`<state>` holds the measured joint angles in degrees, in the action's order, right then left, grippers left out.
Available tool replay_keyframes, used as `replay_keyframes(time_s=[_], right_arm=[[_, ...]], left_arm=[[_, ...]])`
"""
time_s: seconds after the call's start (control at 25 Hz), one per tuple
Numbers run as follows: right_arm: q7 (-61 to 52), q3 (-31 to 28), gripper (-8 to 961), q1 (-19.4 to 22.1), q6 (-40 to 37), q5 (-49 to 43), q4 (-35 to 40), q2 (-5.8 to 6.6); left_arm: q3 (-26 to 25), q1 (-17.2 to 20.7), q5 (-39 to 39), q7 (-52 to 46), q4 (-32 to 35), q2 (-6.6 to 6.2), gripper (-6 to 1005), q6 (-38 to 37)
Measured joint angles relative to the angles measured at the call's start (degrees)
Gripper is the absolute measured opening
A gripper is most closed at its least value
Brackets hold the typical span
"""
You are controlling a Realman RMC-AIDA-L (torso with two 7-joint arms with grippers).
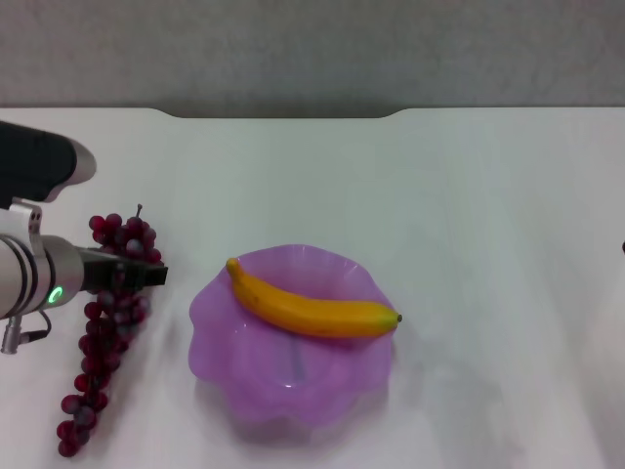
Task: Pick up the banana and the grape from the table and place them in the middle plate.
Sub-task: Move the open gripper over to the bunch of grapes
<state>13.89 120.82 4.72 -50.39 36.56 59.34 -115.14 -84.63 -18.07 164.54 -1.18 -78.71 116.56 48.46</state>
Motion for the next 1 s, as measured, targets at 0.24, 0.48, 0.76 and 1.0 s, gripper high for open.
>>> replay_keyframes(time_s=[0.24, 0.48, 0.76, 1.0], right_arm=[[0.00, 0.26, 26, -0.10, -0.22, -0.68, 0.11, 0.00], [0.00, 0.39, 26, -0.09, -0.44, -0.89, 0.22, 0.00], [0.00, 0.49, 26, -0.10, -0.49, -1.67, 0.52, 0.00], [0.00, 0.61, 26, -0.14, -0.51, -2.25, 0.90, 0.00]], left_arm=[[-0.27, -0.06, 0.03, -0.01, 3.61, -0.05, 871, -3.39], [0.49, 0.79, 0.08, 0.92, 6.28, 0.03, 874, -9.06], [0.53, 0.71, 0.07, 1.10, 10.38, 0.09, 876, -12.08], [0.62, 0.16, 0.01, 0.80, 13.94, 0.07, 874, -14.87]])
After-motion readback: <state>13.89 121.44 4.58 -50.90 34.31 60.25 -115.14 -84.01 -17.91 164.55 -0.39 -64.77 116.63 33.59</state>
